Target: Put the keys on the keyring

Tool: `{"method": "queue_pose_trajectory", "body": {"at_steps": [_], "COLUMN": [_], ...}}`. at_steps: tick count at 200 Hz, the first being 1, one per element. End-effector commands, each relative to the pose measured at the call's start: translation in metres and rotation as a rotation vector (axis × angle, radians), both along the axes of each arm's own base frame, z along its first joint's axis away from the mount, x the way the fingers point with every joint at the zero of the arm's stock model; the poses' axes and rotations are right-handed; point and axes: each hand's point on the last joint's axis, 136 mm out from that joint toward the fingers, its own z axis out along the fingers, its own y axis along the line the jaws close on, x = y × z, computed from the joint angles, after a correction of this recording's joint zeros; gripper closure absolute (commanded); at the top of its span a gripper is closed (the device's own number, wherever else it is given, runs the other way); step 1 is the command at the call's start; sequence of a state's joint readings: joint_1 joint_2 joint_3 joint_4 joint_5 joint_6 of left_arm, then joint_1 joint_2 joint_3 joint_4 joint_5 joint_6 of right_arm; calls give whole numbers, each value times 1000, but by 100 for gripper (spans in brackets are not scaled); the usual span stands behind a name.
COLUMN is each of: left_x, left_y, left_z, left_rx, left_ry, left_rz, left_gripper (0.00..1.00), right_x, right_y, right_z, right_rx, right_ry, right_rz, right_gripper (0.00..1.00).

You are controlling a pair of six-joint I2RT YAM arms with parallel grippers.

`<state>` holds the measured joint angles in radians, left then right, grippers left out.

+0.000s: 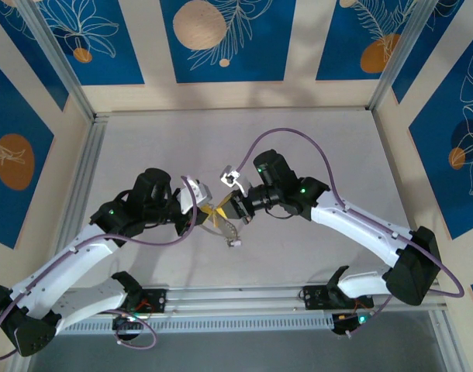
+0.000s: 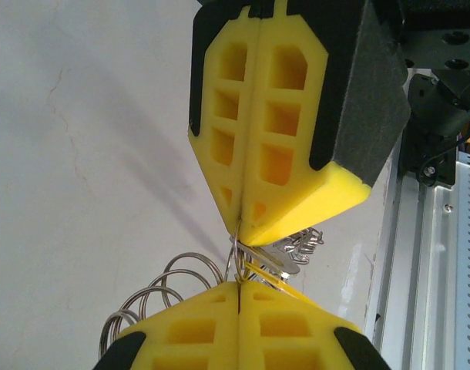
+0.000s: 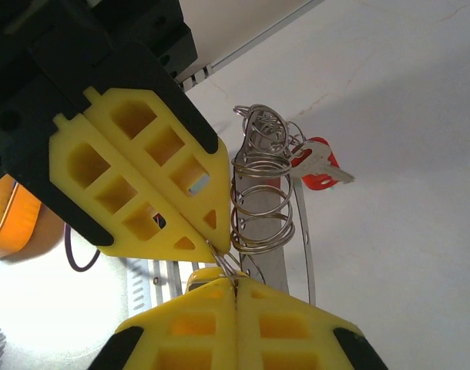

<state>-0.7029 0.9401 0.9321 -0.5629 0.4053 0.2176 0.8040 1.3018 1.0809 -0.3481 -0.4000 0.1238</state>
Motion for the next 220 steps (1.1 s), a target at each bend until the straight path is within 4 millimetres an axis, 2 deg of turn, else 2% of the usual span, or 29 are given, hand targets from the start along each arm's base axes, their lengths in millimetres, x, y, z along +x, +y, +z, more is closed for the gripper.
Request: {"method": "queue_pose_trajectory", "body": {"at_steps": [1,116,220], "left_x": [-4,-4,-4], "left_y": [-6,-7,-8], "left_z": [24,27,27], "left_rx": [-48,-54,-53], "left_ry": [-61,-63,-64], "left_rz": [-38,-40,-44], "left_gripper": [100,100,100], "right_x": [-3,-2,-5], "right_y": [0,-11,-2], "right_z": [7,-3,0], "right_rx": [14,-51,-51], "right_ry": [-2,-24,-38], "right_rz": [2,-44,-28], "right_gripper": [100,100,100]}}
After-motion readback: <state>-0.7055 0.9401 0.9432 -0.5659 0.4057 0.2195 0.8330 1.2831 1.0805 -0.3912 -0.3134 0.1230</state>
